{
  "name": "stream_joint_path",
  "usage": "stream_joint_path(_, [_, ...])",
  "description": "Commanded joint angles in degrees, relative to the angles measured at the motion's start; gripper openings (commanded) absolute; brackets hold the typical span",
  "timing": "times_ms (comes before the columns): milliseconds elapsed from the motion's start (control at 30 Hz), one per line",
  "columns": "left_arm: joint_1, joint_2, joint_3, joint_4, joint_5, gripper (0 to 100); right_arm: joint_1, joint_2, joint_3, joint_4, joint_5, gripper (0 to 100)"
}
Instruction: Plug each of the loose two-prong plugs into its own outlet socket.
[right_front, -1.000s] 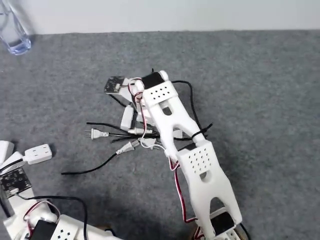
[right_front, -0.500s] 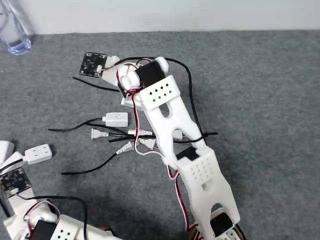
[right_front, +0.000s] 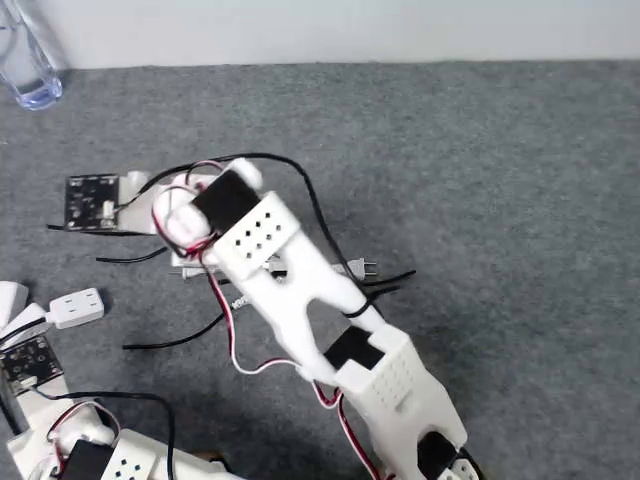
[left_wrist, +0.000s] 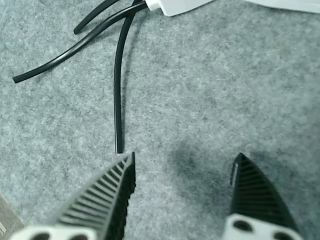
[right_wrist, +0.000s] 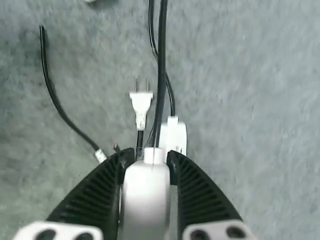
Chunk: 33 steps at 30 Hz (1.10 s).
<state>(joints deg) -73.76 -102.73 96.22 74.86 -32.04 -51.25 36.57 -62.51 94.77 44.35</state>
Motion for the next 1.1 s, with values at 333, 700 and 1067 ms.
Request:
stream_joint_path(333, [0.18,0.18,-0.57,-0.35,0.00,29,-12.26,9.98,-0.97,-22.11,9.05,0.8])
stream_joint_path(700, [0.35,0.18,-0.57,-0.35,0.00,29,-17.80,19.38,-0.97,-38.99,14.15,0.8])
stream_joint_path(1067, [0.44,0.18,-0.57,-0.35,0.00,29,-19.38,19.56,-0.62,-38.90,13.80,32.9])
